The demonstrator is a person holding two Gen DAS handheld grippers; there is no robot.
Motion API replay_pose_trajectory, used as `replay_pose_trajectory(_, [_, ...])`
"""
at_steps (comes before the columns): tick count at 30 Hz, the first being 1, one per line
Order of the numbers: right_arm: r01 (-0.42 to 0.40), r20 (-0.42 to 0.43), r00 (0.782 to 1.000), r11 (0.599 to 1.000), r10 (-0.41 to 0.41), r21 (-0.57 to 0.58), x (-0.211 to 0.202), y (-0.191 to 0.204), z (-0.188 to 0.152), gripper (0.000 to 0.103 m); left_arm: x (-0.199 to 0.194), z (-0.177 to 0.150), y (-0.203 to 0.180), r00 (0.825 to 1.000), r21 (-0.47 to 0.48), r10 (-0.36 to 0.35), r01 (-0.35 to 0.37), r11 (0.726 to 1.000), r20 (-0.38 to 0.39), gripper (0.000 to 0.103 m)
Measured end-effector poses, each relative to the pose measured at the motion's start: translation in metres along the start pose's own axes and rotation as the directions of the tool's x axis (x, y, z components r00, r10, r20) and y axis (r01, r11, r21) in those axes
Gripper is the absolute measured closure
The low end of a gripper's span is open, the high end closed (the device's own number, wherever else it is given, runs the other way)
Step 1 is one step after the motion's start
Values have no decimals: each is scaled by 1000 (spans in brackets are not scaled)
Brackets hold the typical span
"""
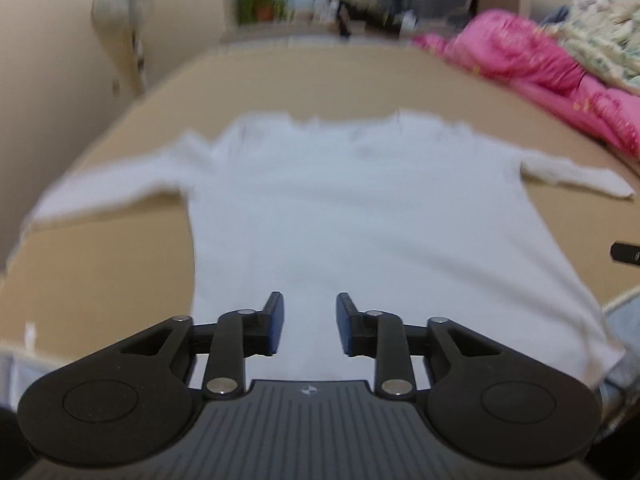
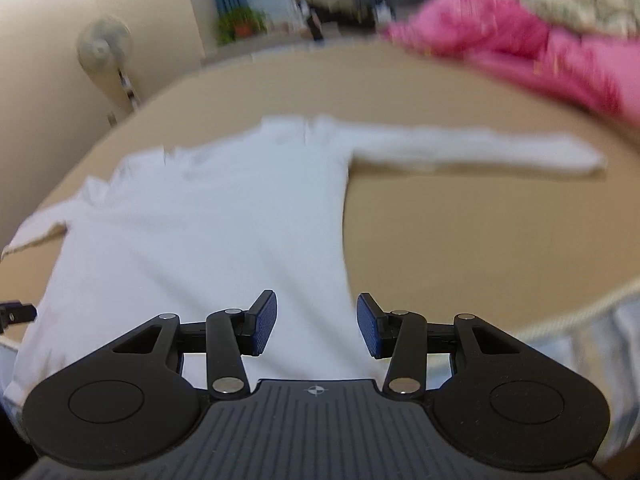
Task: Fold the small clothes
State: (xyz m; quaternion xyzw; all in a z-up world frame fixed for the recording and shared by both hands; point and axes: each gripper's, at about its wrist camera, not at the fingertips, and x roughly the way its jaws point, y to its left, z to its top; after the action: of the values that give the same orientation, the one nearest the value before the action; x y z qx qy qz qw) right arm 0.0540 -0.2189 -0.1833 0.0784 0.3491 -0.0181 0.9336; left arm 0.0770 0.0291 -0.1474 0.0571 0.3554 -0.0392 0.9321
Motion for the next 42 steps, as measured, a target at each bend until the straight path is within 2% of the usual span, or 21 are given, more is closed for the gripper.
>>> replay_pose_trajectory(2, [7, 85, 996, 1000, -7, -1, -6, -3, 13, 57, -6, 19, -2, 998, 12, -6, 5, 1000, 56, 42])
replay_pose_trajectory(6, [-18, 199, 980, 998, 7, 53, -11, -21, 52, 56, -10, 63, -6, 988, 68, 1, -12, 998, 158, 39])
replay_pose_trajectory(8, [-10, 228, 974, 999, -2, 52, -10, -36, 70, 56, -6, 82, -4, 978, 104, 13, -35, 994, 209, 32])
replay_pose_trajectory(10, [22, 244, 969, 998, -34, 50, -5, -56, 84, 56, 11, 102, -3, 970, 130, 22, -55, 990, 242, 31])
replay_pose_trajectory(13, [63, 243, 966, 992, -88, 108, 12, -100, 100, 60, 47, 117, 3, 963, 140, 53, -93, 986, 266, 31])
replay_pose_trajectory(15, [87, 236, 963, 981, -127, 176, 34, -131, 105, 89, 76, 117, 5, 966, 119, 82, -114, 986, 245, 31])
replay_pose_trajectory(16, [103, 219, 964, 969, -153, 225, 46, -150, 107, 91, 91, 115, 7, 973, 100, 93, -116, 988, 212, 32])
replay_pose_trajectory(18, [145, 160, 965, 933, -207, 330, 74, -188, 103, 91, 116, 113, 9, 989, 62, 118, -124, 990, 90, 33])
replay_pose_trajectory(19, [172, 100, 968, 900, -230, 401, 89, -209, 104, 90, 121, 114, 12, 993, 30, 100, -102, 994, 62, 34])
replay_pose_trajectory(21, [149, 67, 974, 833, -217, 532, 113, -248, 103, 87, 125, 115, 12, 995, 21, 74, -76, 997, 68, 34])
replay_pose_trajectory(23, [197, 42, 959, 766, -280, 612, 134, -283, 103, 86, 129, 113, 6, 992, 74, 98, -105, 992, 85, 34])
replay_pose_trajectory(24, [210, 38, 951, 731, -307, 650, 144, -299, 102, 78, 131, 112, 5, 992, 89, 101, -108, 990, 81, 34])
replay_pose_trajectory(26, [174, 42, 956, 672, -292, 720, 165, -327, 98, 70, 137, 107, 5, 994, 85, 92, -97, 992, 61, 34])
replay_pose_trajectory(29, [170, 41, 947, 605, -319, 778, 188, -353, 94, 70, 144, 101, 9, 996, 77, 85, -88, 993, 36, 34])
replay_pose_trajectory(33, [127, 90, 930, 541, -356, 831, 205, -368, 89, 72, 147, 100, 10, 993, 89, 107, -110, 990, 38, 34])
replay_pose_trajectory(35, [128, 96, 921, 526, -377, 841, 211, -370, 88, 79, 149, 99, 12, 993, 83, 115, -117, 990, 31, 34])
replay_pose_trajectory(38, [152, 88, 911, 527, -403, 836, 220, -370, 90, 98, 152, 100, 19, 990, 67, 140, -140, 988, 10, 34])
replay_pose_trajectory(40, [147, 101, 909, 539, -403, 829, 222, -369, 93, 99, 152, 102, 27, 989, 33, 145, -144, 989, -6, 34])
replay_pose_trajectory(42, [178, 111, 892, 567, -437, 804, 218, -360, 103, 99, 152, 105, 35, 990, -9, 141, -141, 990, -22, 34])
